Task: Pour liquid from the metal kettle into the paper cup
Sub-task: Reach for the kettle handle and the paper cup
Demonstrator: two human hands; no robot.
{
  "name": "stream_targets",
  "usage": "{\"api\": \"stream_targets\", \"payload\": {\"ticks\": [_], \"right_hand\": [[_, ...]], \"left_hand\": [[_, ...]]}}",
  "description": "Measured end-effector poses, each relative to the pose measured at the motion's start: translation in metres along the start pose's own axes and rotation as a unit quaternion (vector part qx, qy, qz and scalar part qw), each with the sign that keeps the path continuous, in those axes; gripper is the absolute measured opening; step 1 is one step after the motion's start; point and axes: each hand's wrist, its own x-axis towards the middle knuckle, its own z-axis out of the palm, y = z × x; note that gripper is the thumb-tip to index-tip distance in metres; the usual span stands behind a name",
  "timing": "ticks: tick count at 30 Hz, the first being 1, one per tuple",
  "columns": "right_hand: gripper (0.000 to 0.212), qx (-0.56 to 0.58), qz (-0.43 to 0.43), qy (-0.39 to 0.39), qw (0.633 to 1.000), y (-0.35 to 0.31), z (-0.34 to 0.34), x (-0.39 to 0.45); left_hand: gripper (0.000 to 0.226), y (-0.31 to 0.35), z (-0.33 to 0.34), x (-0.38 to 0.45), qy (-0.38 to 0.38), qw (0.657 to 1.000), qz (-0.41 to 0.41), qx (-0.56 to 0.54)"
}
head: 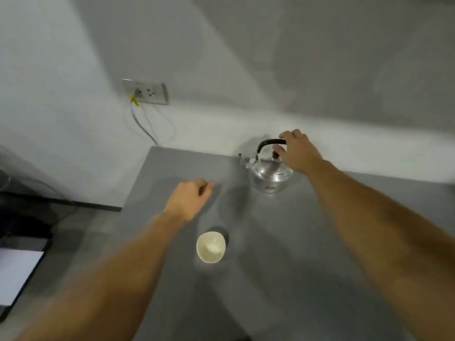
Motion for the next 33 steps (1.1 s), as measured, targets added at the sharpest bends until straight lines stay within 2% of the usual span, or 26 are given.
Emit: {"api": "stream_targets", "payload": {"ticks": [4,9,13,21,33], "right_hand": [[0.048,0.022,0.022,-0.014,0.999,0.007,0.001,0.021],[0.066,0.085,0.068,-0.044,0.993,0.016,0.008,0.037],[0.075,0.121,0.089,-0.033,0.988,0.015,0.016,0.04],[0.073,0.196,0.098,-0.026,0.975,0.017,0.016,0.037],[0.071,0.203,0.089,0.004,0.975,0.003,-0.009,-0.021]], "left_hand": [[0.047,-0.004,0.008,0.004,0.013,1.0,-0.013,0.007],[0.044,-0.015,0.014,0.008,0.01,1.0,-0.019,0.0],[0.045,-0.02,0.018,0.005,0.006,0.999,-0.031,0.0],[0.043,-0.029,0.02,-0.006,-0.004,0.999,-0.044,-0.002],[0.041,-0.047,0.021,-0.054,-0.019,0.995,-0.088,-0.039]]}}
